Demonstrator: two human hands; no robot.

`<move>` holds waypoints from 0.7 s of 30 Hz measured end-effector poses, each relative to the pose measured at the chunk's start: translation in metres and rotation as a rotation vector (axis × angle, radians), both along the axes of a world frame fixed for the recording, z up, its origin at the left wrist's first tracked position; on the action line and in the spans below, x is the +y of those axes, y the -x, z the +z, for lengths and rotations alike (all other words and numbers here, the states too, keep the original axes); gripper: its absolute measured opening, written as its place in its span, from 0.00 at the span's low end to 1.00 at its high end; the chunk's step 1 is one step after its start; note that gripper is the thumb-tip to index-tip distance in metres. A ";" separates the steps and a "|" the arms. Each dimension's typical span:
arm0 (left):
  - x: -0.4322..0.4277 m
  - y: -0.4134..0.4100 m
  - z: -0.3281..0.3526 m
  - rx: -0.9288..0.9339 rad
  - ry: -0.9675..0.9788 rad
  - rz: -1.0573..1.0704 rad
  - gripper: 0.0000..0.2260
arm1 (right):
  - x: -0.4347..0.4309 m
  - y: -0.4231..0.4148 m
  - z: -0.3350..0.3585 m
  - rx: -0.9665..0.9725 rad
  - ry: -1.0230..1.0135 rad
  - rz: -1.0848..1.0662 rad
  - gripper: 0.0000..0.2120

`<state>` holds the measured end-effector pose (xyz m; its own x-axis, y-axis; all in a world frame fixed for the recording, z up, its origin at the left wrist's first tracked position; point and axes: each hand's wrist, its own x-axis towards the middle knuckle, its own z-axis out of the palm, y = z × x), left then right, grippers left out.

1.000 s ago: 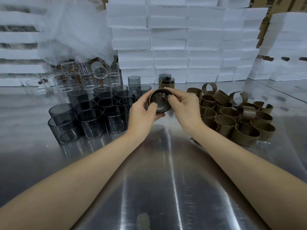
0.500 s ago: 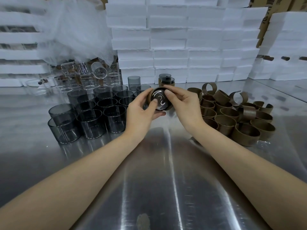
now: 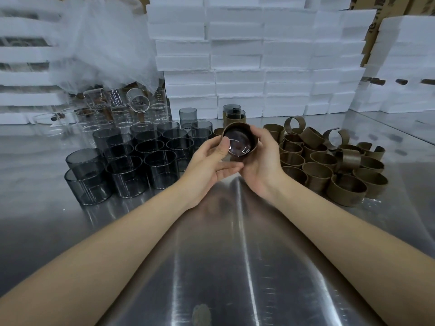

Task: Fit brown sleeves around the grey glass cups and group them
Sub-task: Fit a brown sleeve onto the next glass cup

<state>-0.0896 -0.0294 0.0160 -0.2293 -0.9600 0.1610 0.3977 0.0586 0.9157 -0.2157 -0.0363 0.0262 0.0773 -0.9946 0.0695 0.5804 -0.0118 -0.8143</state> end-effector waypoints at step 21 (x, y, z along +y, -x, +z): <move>-0.013 -0.006 0.002 0.093 -0.172 -0.063 0.32 | -0.015 0.003 -0.001 -0.206 -0.137 0.079 0.17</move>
<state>-0.0833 -0.0421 0.0184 -0.2819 -0.9592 0.0195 0.4792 -0.1231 0.8690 -0.2187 -0.0510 0.0255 0.1535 -0.9872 -0.0433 0.7289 0.1427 -0.6696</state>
